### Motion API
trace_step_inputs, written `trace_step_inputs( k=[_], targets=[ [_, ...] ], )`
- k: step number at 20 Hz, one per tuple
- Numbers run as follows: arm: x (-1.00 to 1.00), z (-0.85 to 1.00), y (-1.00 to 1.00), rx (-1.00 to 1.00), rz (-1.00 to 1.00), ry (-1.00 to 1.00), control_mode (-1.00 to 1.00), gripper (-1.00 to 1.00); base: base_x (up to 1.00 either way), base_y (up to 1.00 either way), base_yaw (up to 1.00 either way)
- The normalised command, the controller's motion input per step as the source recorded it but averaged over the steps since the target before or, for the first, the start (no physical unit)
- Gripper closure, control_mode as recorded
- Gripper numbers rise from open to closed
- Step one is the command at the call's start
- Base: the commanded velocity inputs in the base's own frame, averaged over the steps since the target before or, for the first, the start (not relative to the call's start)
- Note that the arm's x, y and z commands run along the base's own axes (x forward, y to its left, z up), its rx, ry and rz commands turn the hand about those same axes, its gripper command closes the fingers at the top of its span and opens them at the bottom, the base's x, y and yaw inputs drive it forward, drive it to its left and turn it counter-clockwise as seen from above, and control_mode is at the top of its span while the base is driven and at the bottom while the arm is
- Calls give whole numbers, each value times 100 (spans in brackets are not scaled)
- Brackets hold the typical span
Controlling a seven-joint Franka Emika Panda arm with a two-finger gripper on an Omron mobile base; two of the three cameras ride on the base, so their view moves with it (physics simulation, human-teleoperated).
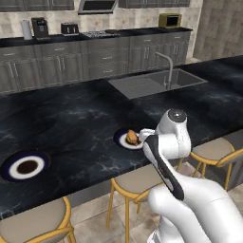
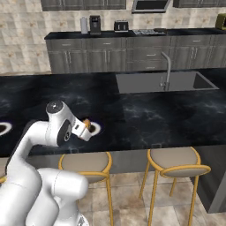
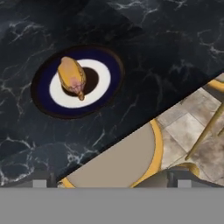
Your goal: Take the chicken drumsticks from the pan and place one on each plate on the dining counter.
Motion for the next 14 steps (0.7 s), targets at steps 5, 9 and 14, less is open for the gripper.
trace_step_inputs(
  k=[5,9,14],
  targets=[
    [0,0,-2,4,-3,0,-100,-100,0,0,0],
    [-23,0,-4,0,0,-3,-100,-100,0,0,0],
    [0,0,0,0,0,0,100,-100,-43,-36,-18]
  ],
)
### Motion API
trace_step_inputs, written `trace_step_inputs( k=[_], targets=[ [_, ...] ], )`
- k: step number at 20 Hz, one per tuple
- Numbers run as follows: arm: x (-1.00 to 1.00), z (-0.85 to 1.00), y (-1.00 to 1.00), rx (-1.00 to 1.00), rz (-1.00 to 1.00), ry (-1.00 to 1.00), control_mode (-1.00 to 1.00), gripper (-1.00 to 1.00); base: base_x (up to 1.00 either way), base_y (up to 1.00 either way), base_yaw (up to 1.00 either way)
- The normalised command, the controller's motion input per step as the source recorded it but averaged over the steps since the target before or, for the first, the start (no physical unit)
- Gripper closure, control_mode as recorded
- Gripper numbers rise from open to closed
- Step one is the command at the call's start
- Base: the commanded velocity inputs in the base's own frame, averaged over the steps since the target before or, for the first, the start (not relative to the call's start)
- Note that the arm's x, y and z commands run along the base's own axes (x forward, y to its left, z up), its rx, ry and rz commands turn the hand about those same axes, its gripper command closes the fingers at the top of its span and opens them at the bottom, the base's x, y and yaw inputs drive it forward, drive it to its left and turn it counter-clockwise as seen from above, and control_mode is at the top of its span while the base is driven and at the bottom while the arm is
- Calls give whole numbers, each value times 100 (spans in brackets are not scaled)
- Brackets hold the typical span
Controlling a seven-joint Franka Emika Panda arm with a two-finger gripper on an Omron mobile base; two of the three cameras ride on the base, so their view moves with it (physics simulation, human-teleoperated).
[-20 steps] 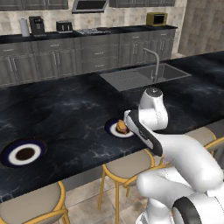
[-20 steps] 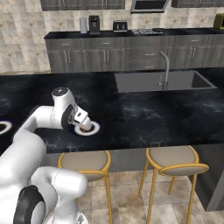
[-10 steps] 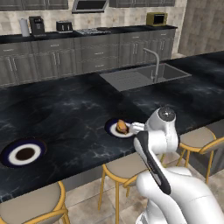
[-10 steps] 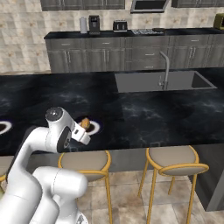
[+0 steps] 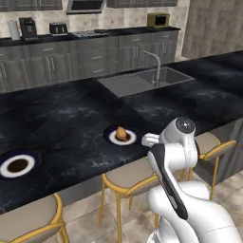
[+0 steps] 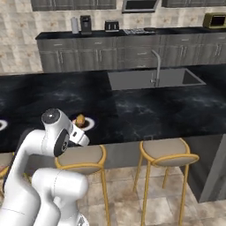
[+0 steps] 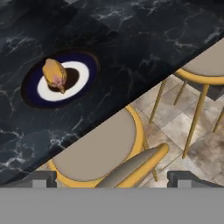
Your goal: Take the chicken drumsticks from the pan and place one on each plate on the dining counter.
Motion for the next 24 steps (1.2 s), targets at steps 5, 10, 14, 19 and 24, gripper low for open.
trace_step_inputs(
  k=[5,10,14,19,24],
  targets=[
    [0,0,0,0,0,0,100,-100,-2,-32,-90],
    [0,0,0,0,0,0,100,-100,0,-10,-100],
    [0,0,0,0,0,0,100,-100,0,-4,-100],
    [0,0,0,0,0,0,100,-100,41,-1,-79],
    [0,0,0,0,0,0,100,-100,99,2,-21]
  ],
)
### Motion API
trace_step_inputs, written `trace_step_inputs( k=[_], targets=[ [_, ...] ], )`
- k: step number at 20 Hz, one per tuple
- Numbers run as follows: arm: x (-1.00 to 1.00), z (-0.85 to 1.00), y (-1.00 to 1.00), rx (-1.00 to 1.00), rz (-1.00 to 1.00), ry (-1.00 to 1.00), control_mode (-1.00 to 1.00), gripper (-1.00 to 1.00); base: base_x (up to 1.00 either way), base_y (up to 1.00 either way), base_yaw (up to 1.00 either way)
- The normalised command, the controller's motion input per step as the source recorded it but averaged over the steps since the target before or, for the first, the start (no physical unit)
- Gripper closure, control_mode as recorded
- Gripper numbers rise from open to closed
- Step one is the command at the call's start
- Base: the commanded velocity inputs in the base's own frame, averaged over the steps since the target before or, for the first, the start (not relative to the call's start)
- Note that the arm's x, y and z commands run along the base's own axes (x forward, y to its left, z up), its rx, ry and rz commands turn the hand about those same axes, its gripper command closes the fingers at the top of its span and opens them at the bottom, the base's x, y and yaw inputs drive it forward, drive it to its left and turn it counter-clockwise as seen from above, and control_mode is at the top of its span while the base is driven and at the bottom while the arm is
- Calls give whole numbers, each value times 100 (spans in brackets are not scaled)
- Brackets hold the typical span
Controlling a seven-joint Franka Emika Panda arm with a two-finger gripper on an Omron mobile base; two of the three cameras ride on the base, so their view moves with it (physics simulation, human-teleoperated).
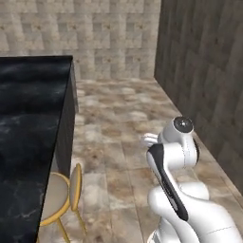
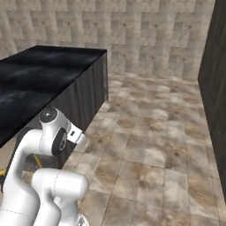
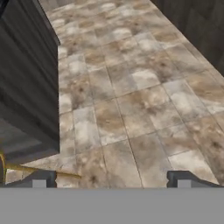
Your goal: Take the chicken drumsticks from the pan and place one on each plate on the dining counter.
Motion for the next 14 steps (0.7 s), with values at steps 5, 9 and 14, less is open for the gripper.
trace_step_inputs(
  k=[5,9,14],
  targets=[
    [0,0,0,0,0,0,100,-100,100,15,-7],
    [0,0,0,0,0,0,100,-100,100,20,-5],
    [0,0,0,0,0,0,100,-100,100,19,-1]
  ],
)
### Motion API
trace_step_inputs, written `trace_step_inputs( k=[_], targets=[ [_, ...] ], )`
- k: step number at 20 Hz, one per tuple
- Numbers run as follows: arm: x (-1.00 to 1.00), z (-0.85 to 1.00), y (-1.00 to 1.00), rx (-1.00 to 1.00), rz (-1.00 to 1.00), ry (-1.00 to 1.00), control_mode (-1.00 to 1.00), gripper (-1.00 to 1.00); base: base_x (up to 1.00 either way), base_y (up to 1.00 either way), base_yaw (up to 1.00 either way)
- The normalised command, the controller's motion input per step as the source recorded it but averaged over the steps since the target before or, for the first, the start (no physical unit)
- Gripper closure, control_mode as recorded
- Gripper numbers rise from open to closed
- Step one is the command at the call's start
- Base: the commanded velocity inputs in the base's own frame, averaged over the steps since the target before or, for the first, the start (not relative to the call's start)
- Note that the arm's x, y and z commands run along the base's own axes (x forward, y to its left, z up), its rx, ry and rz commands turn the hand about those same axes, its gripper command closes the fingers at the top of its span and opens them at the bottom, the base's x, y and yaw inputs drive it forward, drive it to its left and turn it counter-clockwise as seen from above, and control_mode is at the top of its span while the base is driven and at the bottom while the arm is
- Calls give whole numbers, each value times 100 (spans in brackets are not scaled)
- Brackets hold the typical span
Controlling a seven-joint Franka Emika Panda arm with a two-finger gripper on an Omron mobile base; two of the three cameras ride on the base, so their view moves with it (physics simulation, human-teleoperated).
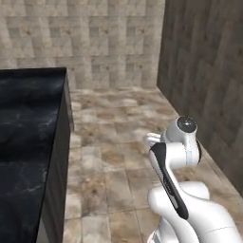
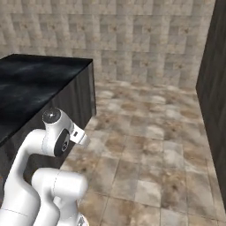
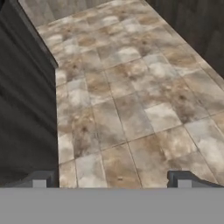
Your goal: Take the chicken drumsticks from the pan and place one on each plate on the dining counter.
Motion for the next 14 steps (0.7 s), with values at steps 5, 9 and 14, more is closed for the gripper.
trace_step_inputs(
  k=[5,9,14],
  targets=[
    [0,0,0,0,0,0,100,-100,100,20,0],
    [0,0,0,0,0,0,100,-100,100,21,0],
    [0,0,0,0,0,0,100,-100,100,22,0]
  ],
)
